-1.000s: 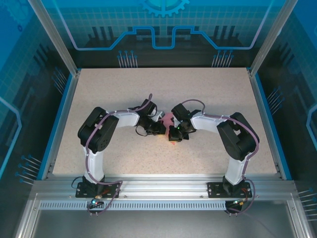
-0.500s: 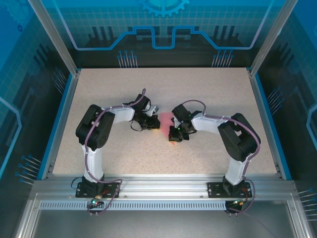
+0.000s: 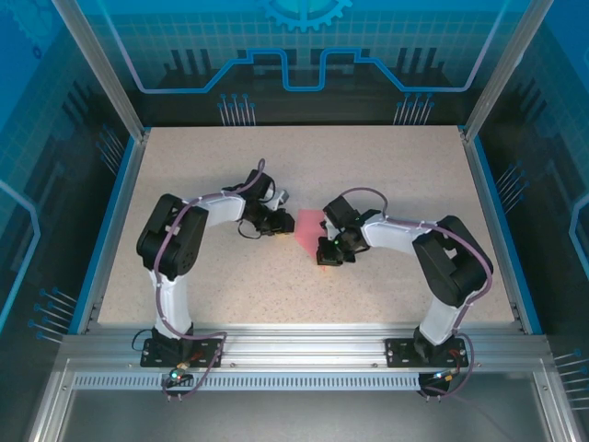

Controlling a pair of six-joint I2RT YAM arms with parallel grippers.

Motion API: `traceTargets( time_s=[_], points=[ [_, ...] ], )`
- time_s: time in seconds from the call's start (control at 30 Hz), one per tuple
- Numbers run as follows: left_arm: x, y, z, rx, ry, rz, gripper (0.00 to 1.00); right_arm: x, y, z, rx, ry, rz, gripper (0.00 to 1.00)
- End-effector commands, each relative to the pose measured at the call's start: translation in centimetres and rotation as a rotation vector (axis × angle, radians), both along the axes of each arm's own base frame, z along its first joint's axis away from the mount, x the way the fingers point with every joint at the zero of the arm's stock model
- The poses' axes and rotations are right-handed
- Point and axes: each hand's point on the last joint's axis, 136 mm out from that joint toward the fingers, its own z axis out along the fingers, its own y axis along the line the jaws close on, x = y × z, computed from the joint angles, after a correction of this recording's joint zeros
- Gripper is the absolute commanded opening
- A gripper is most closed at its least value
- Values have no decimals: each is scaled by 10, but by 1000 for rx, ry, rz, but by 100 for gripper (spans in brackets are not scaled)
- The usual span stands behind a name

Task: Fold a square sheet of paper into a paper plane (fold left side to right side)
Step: Third fold the triangle at the center of the table, then fourth fold the wing at the center of the table.

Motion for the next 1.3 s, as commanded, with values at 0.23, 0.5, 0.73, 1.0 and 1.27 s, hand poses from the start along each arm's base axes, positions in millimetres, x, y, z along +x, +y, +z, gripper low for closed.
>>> traceTargets(
  time_s=[0.23,0.5,0.73,1.0,1.27],
  points=[
    [-19,19,34,-52,0,145,47,29,-37,48,-141,-281,129,44],
    [-32,-4,21,-163,101,155,49,52,-11,32,-15,-282,189,51],
    [-34,-12,13,-161,132,154,50,68,-8,16,9,-252,152,44],
    [-36,-25,10,-160,151,127,50,69,-22,11,-9,-242,120,15],
    [-35,-33,8,-151,157,110,50,68,-30,13,-14,-246,108,0]
  ],
)
